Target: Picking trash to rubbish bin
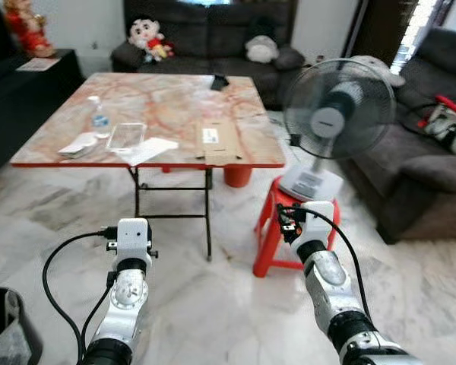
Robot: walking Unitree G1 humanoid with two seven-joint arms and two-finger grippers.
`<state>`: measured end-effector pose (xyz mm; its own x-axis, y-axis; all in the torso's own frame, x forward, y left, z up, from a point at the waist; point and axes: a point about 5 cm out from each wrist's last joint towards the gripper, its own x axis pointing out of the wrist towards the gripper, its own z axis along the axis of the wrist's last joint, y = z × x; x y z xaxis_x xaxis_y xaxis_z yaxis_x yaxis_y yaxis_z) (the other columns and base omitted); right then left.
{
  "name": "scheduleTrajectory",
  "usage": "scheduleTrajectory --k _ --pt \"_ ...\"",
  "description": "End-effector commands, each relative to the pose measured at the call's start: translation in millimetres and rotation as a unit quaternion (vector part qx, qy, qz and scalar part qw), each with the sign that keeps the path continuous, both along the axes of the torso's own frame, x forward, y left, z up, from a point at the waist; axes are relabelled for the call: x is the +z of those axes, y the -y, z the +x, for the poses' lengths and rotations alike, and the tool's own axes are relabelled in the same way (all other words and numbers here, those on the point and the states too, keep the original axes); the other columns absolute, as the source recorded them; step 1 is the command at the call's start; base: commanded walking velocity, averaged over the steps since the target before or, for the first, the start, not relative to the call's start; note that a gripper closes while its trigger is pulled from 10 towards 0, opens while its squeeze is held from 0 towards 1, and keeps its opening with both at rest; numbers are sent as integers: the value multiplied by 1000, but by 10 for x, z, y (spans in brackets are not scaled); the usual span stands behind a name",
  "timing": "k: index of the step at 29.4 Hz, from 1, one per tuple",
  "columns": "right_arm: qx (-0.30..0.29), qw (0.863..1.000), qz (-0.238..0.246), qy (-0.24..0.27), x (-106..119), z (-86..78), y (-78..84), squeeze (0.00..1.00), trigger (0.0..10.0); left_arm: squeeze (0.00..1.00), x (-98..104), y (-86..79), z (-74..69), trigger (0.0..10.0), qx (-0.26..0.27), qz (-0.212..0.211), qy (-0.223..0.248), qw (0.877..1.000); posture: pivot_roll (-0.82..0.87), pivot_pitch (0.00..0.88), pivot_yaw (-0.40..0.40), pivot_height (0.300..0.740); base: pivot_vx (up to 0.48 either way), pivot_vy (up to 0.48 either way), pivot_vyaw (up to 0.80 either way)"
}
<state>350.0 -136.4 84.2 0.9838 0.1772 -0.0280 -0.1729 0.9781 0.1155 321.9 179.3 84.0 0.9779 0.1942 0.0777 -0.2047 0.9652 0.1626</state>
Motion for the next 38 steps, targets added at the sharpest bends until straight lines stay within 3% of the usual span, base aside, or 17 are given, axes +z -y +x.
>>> scheduleTrajectory --k 1,11,18,31,38 --pt "0 1000 2 13 72 35 -6 0 10000 0 42 21 26 10000 -8 1 4 1000 -32 0 -53 740 0 0 0" --pt "3 1000 3 9 79 48 -26 0 10000 0 59 75 34 10000 -21 -5 5 1000 -32 0 -54 740 0 0 0" --pt "5 1000 10 10 87 52 -36 0 10000 0 59 76 51 10000 -20 -4 -1 1000 -35 1 -51 740 0 0 -800" --pt "14 1000 12 18 108 52 -78 0 10000 0 99 122 66 10000 -23 -6 5 1000 -34 3 -49 740 0 0 0" --pt "14 1000 12 21 123 58 -89 0 10000 0 130 114 85 10000 -19 -7 10 1000 -31 0 -51 740 294 0 0"
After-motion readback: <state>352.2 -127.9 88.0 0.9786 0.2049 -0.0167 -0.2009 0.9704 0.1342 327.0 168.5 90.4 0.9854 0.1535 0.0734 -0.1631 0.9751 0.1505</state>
